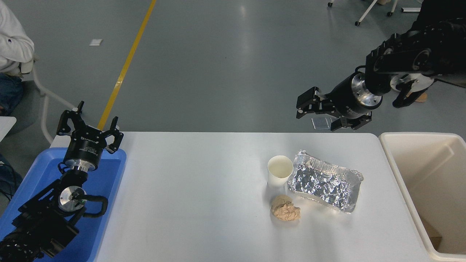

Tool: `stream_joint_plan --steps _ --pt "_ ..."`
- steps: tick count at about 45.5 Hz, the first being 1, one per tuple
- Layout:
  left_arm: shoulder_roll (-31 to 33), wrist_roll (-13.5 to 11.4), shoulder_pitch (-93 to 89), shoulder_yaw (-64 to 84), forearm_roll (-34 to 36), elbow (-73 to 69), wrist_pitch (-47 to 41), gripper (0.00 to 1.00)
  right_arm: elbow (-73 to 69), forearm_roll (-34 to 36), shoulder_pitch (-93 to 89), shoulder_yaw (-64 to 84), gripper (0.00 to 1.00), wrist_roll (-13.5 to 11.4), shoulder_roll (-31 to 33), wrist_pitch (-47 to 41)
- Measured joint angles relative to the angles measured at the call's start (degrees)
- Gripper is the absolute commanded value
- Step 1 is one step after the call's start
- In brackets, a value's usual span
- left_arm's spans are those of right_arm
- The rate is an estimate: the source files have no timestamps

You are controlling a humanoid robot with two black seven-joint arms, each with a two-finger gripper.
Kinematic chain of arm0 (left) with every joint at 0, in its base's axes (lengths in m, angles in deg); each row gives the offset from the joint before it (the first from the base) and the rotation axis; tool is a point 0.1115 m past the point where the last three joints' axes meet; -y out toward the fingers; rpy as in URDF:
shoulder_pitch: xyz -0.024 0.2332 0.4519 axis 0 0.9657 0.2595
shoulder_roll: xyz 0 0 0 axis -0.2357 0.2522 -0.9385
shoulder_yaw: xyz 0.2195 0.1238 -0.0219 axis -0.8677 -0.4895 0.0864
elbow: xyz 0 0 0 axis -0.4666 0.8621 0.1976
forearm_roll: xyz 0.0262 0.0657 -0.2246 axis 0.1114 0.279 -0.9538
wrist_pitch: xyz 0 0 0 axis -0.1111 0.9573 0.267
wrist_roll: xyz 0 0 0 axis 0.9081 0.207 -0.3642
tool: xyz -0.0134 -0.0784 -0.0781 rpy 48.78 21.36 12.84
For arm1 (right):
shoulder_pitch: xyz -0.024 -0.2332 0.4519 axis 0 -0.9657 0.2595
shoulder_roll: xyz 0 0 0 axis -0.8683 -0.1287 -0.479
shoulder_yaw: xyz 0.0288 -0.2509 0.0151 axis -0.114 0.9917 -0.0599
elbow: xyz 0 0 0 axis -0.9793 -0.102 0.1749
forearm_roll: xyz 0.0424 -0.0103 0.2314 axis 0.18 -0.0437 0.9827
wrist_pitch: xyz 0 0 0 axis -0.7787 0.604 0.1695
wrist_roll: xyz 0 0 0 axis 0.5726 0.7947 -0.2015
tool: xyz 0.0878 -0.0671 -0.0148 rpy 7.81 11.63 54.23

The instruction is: Pick up paper cup place in dustbin

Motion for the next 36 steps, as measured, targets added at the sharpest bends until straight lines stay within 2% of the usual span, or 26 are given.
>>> stream_joint_plan --steps 15,36 --pt "0.0 0.0 0.0 0.0 0.0 0.0 0.0 0.99 6.4 0.2 -11.9 -1.7 1.00 0.0 -4.1 4.6" --pt "0.0 0.0 0.0 0.0 0.0 0.0 0.0 0.99 15.6 0.5 -24.9 -1.9 1.00 -0.1 -5.1 10.3"
